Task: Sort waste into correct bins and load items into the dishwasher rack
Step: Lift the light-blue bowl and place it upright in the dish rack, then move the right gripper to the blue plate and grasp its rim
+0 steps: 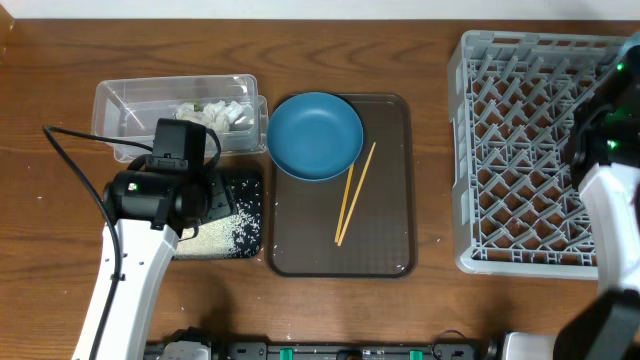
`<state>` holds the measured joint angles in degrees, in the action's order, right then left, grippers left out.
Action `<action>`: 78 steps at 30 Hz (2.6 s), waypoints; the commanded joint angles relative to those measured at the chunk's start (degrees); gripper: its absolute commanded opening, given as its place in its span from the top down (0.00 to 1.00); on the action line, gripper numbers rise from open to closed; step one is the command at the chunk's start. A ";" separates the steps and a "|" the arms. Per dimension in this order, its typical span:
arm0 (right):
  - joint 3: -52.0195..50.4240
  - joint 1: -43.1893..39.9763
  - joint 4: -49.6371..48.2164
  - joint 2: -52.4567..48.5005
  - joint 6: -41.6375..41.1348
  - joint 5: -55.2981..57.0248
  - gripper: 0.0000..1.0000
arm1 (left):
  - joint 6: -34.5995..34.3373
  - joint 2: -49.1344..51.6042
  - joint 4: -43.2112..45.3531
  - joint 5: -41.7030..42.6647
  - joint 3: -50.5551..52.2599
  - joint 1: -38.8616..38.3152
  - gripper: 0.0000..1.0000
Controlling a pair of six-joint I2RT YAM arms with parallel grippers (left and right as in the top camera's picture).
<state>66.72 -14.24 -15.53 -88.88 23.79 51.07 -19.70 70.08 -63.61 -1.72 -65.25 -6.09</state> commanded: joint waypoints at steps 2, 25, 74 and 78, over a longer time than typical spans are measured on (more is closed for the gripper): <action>0.46 -3.87 -11.69 -7.04 19.47 5.53 0.99 | -0.76 0.00 -0.17 -0.44 0.15 0.28 0.28; 0.46 -8.81 -13.16 -23.76 24.74 4.04 0.99 | -1.42 0.00 -0.20 -0.24 0.15 0.28 0.28; 0.42 29.57 49.77 -2.23 -41.88 -55.60 0.34 | -1.40 0.00 -0.22 -0.24 0.15 0.28 0.28; 0.42 35.04 44.63 -4.66 -46.42 -54.16 0.35 | -1.42 0.00 -0.22 -0.24 0.15 0.28 0.28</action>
<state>67.24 17.52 31.03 -91.74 -15.42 -0.99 -20.80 70.08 -63.66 -1.72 -65.21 -6.09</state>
